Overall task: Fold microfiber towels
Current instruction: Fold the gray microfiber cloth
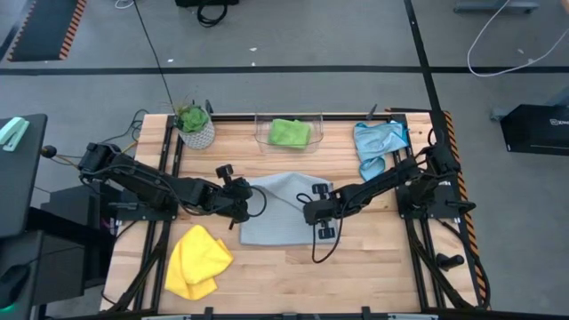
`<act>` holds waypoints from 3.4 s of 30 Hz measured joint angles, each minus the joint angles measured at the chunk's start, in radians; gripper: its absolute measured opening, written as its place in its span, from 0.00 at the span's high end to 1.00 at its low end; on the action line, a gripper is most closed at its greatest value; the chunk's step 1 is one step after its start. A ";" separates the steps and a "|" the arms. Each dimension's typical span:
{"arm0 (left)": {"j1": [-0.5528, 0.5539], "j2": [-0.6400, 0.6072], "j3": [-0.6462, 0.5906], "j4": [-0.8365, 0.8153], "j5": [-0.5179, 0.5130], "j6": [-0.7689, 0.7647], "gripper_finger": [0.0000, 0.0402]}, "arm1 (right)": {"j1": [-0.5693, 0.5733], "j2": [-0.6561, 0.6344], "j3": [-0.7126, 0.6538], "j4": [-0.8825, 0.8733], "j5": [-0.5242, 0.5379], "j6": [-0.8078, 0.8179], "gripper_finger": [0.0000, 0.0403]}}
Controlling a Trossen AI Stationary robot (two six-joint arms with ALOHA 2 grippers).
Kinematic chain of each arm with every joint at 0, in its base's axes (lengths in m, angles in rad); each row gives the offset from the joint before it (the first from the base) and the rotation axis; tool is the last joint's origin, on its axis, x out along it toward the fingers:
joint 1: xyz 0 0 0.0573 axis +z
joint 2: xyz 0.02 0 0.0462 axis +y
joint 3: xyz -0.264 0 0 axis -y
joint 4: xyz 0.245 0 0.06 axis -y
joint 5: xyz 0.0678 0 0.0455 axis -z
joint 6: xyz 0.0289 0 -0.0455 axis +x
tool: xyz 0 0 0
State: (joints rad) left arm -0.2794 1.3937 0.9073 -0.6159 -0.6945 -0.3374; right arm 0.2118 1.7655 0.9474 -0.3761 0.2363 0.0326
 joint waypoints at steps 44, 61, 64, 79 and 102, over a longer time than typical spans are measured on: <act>-0.322 0.021 0.000 0.018 -0.008 -0.075 0.99 | 0.353 -0.373 -0.126 -0.108 0.414 0.395 0.95; -0.378 0.196 0.000 0.069 0.186 -0.187 0.84 | 0.426 -0.372 -0.162 -0.096 0.419 0.469 0.91; -0.378 0.195 0.002 0.069 0.204 -0.214 0.73 | 0.426 -0.372 -0.162 -0.081 0.392 0.474 0.84; -0.261 0.074 -0.031 0.174 0.273 -0.126 0.42 | 0.426 -0.445 -0.134 -0.225 0.381 0.660 0.45; 0.237 0.088 -0.192 0.319 0.547 0.407 0.94 | -0.025 -0.263 -0.449 0.445 0.218 0.625 0.97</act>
State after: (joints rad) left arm -0.0423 1.4815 0.7153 -0.2964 -0.1477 0.0694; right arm 0.1871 1.5026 0.4988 0.0692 0.4543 0.6575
